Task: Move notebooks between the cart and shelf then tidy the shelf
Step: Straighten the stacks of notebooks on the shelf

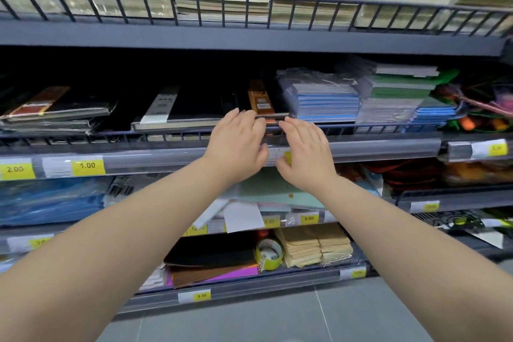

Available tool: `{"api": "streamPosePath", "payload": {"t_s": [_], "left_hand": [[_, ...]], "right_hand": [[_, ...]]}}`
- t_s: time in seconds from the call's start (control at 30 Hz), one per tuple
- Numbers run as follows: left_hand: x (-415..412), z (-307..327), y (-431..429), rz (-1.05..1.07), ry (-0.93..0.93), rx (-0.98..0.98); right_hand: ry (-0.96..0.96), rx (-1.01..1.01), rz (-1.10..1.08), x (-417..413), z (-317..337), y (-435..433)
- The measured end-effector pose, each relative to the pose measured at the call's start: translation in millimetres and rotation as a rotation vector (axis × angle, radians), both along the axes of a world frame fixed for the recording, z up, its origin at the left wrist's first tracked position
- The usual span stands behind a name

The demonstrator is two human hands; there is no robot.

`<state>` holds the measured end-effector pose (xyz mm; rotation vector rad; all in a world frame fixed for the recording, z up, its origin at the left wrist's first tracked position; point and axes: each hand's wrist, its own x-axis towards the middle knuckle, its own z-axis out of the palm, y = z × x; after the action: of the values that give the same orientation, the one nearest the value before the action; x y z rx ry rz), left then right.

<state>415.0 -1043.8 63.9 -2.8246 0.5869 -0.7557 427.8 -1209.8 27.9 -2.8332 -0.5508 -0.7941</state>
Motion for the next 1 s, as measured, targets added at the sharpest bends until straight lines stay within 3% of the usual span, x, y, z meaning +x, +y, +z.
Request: {"api": "streamPosePath", "payload": {"t_s": [0.07, 0.13, 0.23, 0.53, 0.73, 0.9, 1.0], "left_hand": [[1, 6, 1, 0.002, 0.021, -0.032], [4, 17, 4, 0.025, 0.043, -0.063], [6, 32, 9, 0.101, -0.005, -0.064], [1, 22, -13, 0.332, 0.222, 0.008], [7, 25, -34, 0.417, 0.367, -0.167], [4, 20, -32, 0.411, 0.343, -0.135], [-1, 19, -29, 0.398, 0.319, -0.093]], "right_hand": [[0.084, 0.077, 0.048, -1, 6, -5], [0.202, 0.289, 0.097, -4, 15, -10], [0.206, 0.497, 0.066, -8, 24, -21], [0.217, 0.305, -0.103, -2, 33, -16], [0.275, 0.284, -0.145, 0, 35, -4], [0.276, 0.266, -0.112, -2, 34, -8], [0.185, 0.229, -0.126, -6, 35, -3]]}}
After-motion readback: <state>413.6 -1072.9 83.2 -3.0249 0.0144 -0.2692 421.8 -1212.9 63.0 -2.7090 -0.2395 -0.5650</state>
